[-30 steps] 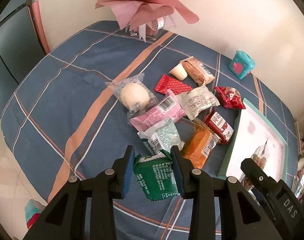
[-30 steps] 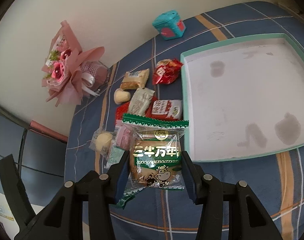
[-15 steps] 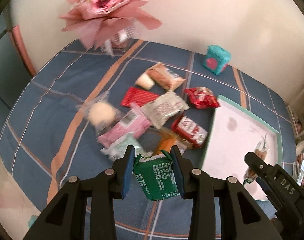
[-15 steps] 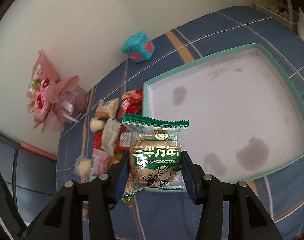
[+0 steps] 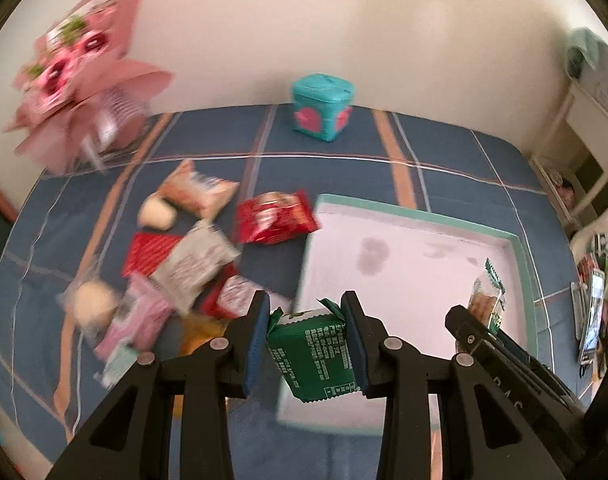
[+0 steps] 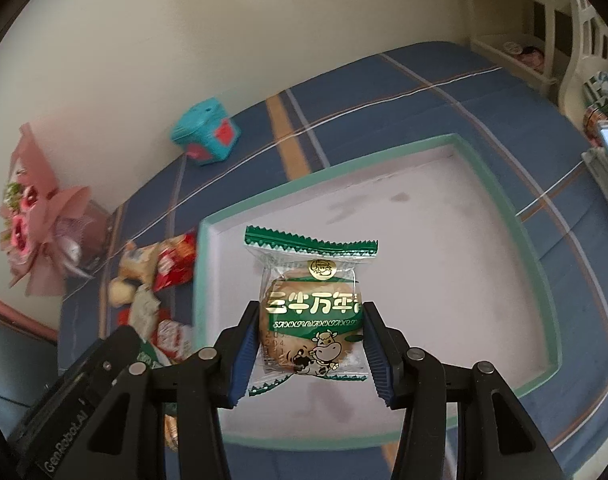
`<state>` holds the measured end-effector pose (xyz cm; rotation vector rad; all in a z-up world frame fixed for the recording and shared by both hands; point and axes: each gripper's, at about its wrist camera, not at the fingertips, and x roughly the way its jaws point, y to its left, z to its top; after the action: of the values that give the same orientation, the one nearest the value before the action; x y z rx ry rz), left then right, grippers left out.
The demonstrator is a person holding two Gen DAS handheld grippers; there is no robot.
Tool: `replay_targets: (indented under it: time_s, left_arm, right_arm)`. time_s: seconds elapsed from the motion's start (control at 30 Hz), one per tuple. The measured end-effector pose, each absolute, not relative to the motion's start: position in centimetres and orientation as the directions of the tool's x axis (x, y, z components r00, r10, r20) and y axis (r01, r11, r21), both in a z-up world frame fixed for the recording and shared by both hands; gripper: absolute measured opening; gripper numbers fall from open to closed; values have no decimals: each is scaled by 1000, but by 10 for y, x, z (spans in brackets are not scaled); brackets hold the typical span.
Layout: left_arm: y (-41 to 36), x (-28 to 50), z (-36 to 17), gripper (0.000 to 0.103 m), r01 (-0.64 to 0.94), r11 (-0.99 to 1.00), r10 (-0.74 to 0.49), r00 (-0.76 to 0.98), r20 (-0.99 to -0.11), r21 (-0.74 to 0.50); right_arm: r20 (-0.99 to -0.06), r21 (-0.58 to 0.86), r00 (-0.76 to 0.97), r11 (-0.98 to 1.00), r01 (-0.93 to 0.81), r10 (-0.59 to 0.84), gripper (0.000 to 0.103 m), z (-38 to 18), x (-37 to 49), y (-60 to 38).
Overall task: Organize snacks
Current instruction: 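Carry the cookie packet in the right tool while the left carries the green packet over the tray, then open the right tool to drop the cookie packet while the left releases the green packet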
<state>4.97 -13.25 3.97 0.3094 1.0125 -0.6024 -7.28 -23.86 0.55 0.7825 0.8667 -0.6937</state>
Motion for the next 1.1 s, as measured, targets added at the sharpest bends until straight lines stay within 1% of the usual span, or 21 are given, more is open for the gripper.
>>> replay_targets:
  time_s: [0.23, 0.53, 1.03, 1.1]
  left_arm:
    - [-170, 54, 22, 38, 659, 752, -327, 352, -877, -15]
    - [-200, 63, -5, 38, 693, 720, -329, 316, -890, -21]
    - [-223, 80, -30, 38, 713, 701, -351, 315, -882, -25]
    - [-225, 82, -33, 40, 710, 704, -348, 313, -884, -26]
  right_arm:
    - [-879, 248, 409, 496, 832, -246, 52, -5, -77, -266]
    - [-897, 181, 349, 495, 850, -271, 52, -23, -69, -285]
    - [-910, 148, 311, 489, 860, -273, 52, -40, -51, -303]
    - [-913, 140, 305, 493, 859, -272, 52, -41, -49, -303]
